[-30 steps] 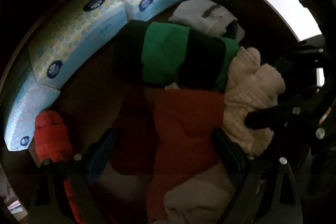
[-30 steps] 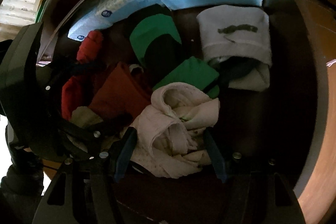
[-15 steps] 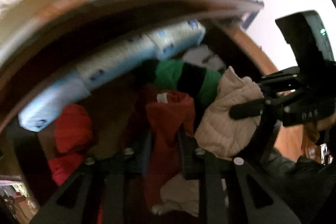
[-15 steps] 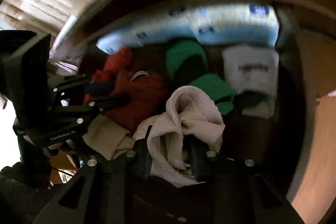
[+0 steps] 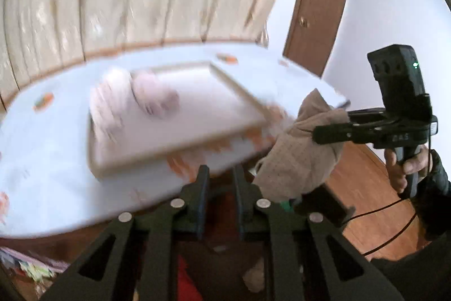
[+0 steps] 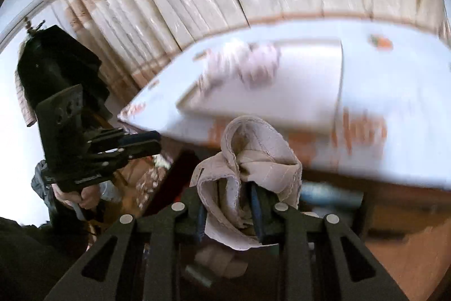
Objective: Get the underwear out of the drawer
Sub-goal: 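Lift the white underwear with the right tool and place it in the tray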
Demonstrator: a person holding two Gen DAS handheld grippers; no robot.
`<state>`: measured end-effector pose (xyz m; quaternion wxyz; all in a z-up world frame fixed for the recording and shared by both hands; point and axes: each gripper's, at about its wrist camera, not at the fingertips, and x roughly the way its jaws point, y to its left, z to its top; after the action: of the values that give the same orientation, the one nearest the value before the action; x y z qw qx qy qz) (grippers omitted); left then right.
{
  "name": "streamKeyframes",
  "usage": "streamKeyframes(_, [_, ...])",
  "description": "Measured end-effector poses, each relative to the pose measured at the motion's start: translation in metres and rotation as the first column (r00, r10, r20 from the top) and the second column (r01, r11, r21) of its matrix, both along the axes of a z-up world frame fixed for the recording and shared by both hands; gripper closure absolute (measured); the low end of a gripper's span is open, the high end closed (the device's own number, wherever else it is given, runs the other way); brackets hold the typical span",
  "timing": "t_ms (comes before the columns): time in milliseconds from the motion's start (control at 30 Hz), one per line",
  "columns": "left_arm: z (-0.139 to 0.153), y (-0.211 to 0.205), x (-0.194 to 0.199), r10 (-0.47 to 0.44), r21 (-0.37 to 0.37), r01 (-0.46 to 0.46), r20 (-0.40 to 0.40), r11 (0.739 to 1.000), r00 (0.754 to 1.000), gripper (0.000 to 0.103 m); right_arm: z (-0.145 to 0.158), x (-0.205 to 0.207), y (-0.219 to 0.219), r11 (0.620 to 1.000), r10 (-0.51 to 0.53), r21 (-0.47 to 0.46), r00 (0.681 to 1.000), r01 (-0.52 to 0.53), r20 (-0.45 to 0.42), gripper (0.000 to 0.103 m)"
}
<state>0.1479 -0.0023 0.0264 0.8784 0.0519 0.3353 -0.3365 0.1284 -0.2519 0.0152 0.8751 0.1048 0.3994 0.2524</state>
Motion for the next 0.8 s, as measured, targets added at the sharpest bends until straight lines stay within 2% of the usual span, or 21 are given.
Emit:
streamKeyframes(100, [0.019, 0.008, 0.019, 0.053, 0.023, -0.054, 0.056, 0.998, 0.997, 0.088, 0.028, 0.022, -0.001, 0.998, -0.005, -0.064, 0.996, 0.010, 0.086, 0.074])
streamKeyframes(233, [0.025, 0.015, 0.046, 0.085, 0.026, -0.086, 0.043, 0.996, 0.995, 0.088, 0.050, 0.059, -0.004, 0.997, -0.038, -0.061, 0.989, 0.047, 0.145, 0.074])
streamKeyframes(300, [0.021, 0.011, 0.058, 0.095, 0.042, -0.096, 0.024, 0.995, 0.995, 0.088, 0.052, 0.081, -0.003, 0.996, -0.015, -0.083, 0.991, 0.026, 0.133, 0.074])
streamKeyframes(400, [0.013, 0.007, 0.062, 0.078, 0.052, -0.077, -0.001, 0.996, 0.997, 0.088, 0.046, 0.111, -0.003, 0.993, -0.002, -0.120, 0.996, 0.012, 0.086, 0.074])
streamKeyframes(467, [0.003, 0.000, 0.054, 0.023, 0.056, -0.022, -0.020, 0.998, 1.000, 0.088, 0.040, 0.128, 0.000, 0.982, -0.010, -0.186, 0.997, 0.026, 0.083, 0.074])
streamKeyframes(500, [-0.004, -0.004, 0.048, 0.001, 0.071, 0.000, -0.017, 0.997, 1.000, 0.085, 0.035, 0.140, 0.001, 0.978, -0.013, -0.208, 0.997, 0.028, 0.073, 0.074])
streamKeyframes(600, [-0.028, -0.015, 0.031, -0.054, 0.121, 0.057, -0.027, 0.991, 0.998, 0.085, 0.018, 0.175, 0.003, 0.970, 0.003, -0.245, 1.000, 0.004, 0.025, 0.074])
streamKeyframes(700, [-0.052, -0.017, 0.026, -0.038, 0.130, 0.051, -0.098, 0.990, 0.994, 0.085, -0.002, 0.212, 0.011, 0.954, 0.029, -0.296, 0.999, -0.034, -0.021, 0.074])
streamKeyframes(800, [-0.072, -0.016, 0.025, -0.024, 0.121, 0.043, -0.159, 0.992, 0.987, 0.085, -0.011, 0.248, 0.020, 0.939, 0.037, -0.341, 0.999, -0.040, -0.016, 0.074])
